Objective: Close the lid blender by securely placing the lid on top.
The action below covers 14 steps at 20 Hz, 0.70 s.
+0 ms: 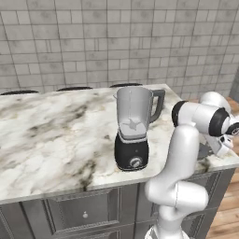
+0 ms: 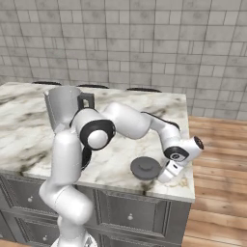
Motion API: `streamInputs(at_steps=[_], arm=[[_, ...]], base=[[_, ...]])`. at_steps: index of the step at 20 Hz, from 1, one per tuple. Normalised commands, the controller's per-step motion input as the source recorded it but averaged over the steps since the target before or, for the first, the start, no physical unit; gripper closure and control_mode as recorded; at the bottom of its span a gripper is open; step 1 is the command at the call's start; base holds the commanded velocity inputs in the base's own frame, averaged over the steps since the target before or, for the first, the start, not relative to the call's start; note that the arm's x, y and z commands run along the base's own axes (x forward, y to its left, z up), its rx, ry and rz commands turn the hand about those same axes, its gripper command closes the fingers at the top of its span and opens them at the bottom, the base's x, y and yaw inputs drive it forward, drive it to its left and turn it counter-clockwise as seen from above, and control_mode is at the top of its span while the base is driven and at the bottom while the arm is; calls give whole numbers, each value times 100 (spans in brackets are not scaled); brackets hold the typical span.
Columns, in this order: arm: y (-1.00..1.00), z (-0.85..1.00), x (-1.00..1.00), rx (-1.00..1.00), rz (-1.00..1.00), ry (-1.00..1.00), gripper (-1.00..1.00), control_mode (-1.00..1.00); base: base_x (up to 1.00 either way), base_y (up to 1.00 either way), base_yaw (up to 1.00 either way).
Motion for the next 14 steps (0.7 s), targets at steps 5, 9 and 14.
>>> streamInputs(at_steps=[5, 9, 14], arm=[[18, -1, -2, 0, -7, -5, 100, -100], [5, 27, -2, 1, -9, -2, 100, -100], [6, 4, -22, 4, -9, -7, 100, -100]], base=[[0, 0, 0], [0, 0, 0], [0, 0, 0]])
